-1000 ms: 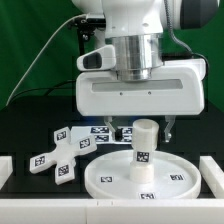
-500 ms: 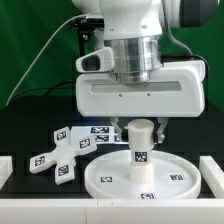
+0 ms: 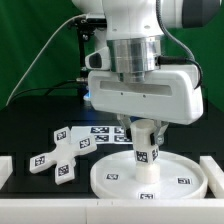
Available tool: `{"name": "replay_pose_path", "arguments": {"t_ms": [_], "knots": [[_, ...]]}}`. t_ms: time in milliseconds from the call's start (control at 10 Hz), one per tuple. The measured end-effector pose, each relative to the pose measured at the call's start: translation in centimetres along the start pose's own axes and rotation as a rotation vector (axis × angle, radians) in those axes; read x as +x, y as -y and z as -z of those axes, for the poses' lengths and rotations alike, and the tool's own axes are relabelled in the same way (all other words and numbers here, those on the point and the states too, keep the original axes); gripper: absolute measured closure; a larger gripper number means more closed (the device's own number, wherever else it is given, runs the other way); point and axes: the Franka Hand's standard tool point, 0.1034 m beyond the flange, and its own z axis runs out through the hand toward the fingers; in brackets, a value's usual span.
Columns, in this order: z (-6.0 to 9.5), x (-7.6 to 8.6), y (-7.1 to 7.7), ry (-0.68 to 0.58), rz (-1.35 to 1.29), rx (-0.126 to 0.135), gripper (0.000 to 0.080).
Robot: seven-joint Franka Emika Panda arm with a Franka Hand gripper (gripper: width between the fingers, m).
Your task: Assemble round table
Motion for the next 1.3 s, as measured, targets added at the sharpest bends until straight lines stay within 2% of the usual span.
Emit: {"name": "replay_pose_path", "arguments": {"t_ms": [300, 500, 800, 900, 1000, 1100, 1200, 1300], "knots": [[-0.1, -0.5, 0.4, 0.011, -0.385, 0.009, 0.0392], [-0.3, -1.2, 0.6, 0.022, -0.677, 0.052, 0.0392], [-0.3, -1.1, 0.5, 0.063, -0.937, 0.107, 0.0392], [-0.3, -1.1, 0.6, 0.064, -0.955, 0.107, 0.0392], [-0.4, -1.1, 0.6, 0.064, -0.955, 0.106, 0.0277], [-0.4, -1.2, 0.5, 0.062, -0.834, 0.093, 0.0277], [-0.4, -1.3, 0.4, 0.074, -0.666, 0.07, 0.019], [-0.4, -1.5, 0.4, 0.083, -0.541, 0.056, 0.0158]]}}
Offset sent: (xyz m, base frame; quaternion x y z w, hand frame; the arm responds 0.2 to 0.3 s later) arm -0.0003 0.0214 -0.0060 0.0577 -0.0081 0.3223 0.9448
